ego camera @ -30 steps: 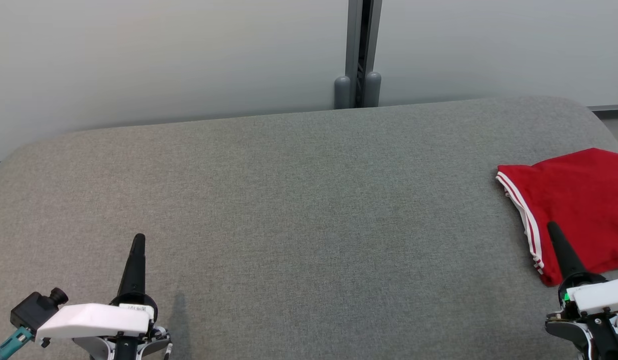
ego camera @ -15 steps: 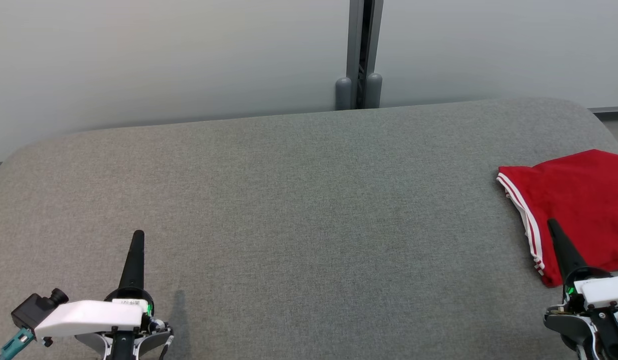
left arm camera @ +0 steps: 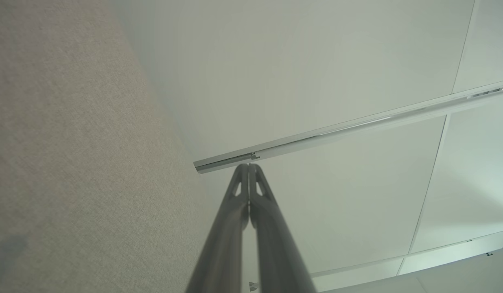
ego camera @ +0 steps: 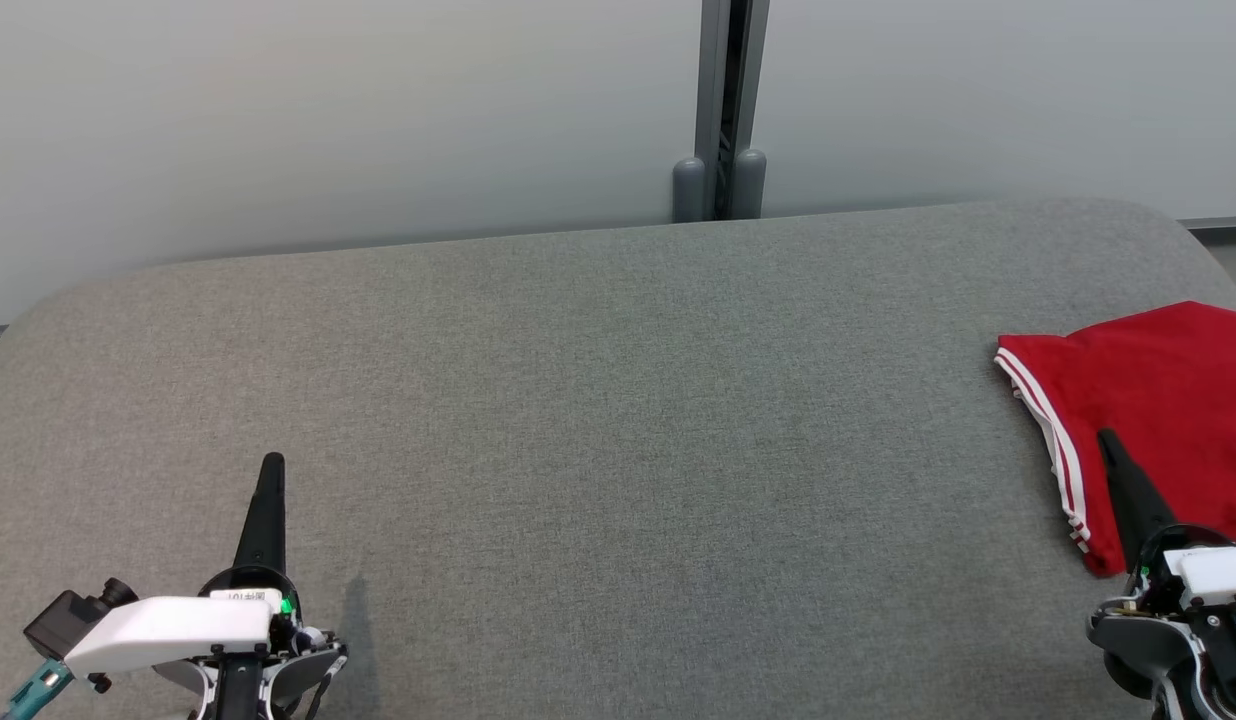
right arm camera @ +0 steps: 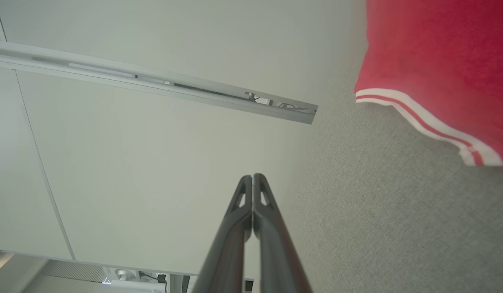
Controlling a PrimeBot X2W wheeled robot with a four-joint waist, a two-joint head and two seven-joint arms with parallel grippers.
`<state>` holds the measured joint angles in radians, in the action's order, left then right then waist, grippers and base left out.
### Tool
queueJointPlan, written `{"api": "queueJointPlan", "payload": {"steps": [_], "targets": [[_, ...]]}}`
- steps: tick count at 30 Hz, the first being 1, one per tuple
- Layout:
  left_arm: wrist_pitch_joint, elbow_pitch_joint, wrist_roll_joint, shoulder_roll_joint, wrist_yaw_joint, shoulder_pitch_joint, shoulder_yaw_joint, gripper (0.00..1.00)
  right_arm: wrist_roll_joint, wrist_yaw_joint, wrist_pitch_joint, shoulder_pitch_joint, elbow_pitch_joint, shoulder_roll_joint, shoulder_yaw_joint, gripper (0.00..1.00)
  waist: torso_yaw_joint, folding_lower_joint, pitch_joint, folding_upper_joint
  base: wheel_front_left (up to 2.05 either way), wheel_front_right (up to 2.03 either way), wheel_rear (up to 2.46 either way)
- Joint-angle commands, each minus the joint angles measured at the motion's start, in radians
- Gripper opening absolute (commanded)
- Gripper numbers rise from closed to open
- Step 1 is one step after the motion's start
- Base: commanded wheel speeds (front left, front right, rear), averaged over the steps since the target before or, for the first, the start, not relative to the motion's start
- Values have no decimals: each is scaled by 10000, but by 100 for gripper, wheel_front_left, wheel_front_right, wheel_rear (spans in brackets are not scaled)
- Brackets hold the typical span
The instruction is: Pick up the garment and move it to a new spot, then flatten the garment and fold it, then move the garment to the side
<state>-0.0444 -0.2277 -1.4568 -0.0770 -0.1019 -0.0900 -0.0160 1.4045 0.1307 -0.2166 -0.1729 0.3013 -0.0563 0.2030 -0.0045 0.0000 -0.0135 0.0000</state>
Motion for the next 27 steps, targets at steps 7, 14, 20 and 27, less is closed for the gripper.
{"api": "queueJointPlan", "payload": {"steps": [7,14,20,27], "targets": [[61,-103,-609,74,-137,-310,139,0,650,1,-150,-279,199,-23,97,0,14,0,19,0,0,0,0],[107,-213,-1033,131,-227,-371,200,0,1104,1,-232,-392,365,-13,156,0,27,0,36,0,0,0,0],[156,-295,-1414,198,-278,-453,249,0,1488,1,-306,-470,525,-5,204,0,38,0,51,0,0,0,0],[169,-367,-1686,257,-321,-483,288,0,1813,0,-377,-552,631,1,249,0,49,0,65,0,0,0,0]]}}
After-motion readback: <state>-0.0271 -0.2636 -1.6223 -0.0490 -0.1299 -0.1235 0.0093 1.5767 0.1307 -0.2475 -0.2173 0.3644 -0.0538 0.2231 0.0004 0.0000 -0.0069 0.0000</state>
